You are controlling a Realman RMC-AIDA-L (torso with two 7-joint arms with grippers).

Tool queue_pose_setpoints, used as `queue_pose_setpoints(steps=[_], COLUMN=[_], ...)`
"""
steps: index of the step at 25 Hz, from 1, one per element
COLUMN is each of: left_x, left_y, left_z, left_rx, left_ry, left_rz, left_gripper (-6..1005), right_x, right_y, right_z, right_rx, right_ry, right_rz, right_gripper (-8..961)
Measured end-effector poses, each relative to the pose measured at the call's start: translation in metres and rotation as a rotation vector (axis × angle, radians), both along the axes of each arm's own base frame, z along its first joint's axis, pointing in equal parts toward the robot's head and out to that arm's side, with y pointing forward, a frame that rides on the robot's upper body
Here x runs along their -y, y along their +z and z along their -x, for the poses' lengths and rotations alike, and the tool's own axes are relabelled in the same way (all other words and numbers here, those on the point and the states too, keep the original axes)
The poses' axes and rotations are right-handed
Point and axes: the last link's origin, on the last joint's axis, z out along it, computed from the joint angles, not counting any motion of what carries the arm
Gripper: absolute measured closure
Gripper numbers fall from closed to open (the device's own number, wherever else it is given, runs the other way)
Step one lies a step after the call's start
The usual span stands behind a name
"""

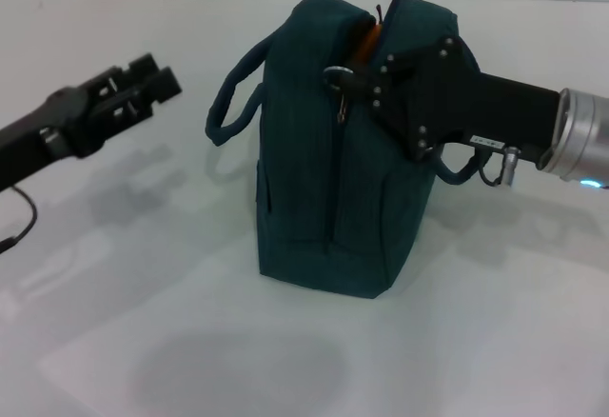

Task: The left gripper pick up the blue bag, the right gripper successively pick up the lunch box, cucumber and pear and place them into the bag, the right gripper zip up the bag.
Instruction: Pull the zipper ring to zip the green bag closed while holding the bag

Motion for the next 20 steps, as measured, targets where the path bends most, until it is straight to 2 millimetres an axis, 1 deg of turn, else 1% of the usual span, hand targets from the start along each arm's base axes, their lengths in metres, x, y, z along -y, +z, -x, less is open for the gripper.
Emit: queue_pose_setpoints(steps=[3, 8, 13, 20], left_x=[0.002, -0.008, -0.014, -0.019], left_y=[-0.002, -0.014, -0.024, -0.031], left_z=[-0.002, -0.012, -0.020, -0.025], left_rx=[-0.032, -0.072, -0.091, -0.100], left_ry=[-0.001, -0.008, -0.030, -0.033], left_rz=[0.075, 0.196, 0.230, 0.237], left_gripper=[298, 299, 301, 303], right_x=[-0.001, -0.003, -0.006, -0.005], right_y=[-0.001, 0.001, -0.003, -0.007], right_z=[0.001, 0.006, 0.022, 0.026], right_rx=[-0.001, -0.004, 0.012, 0.015], right_ry=[-0.001, 0.015, 0.072, 0.080], right_rz=[-0.002, -0.013, -0.002, 0.011], right_gripper=[945, 945, 945, 944])
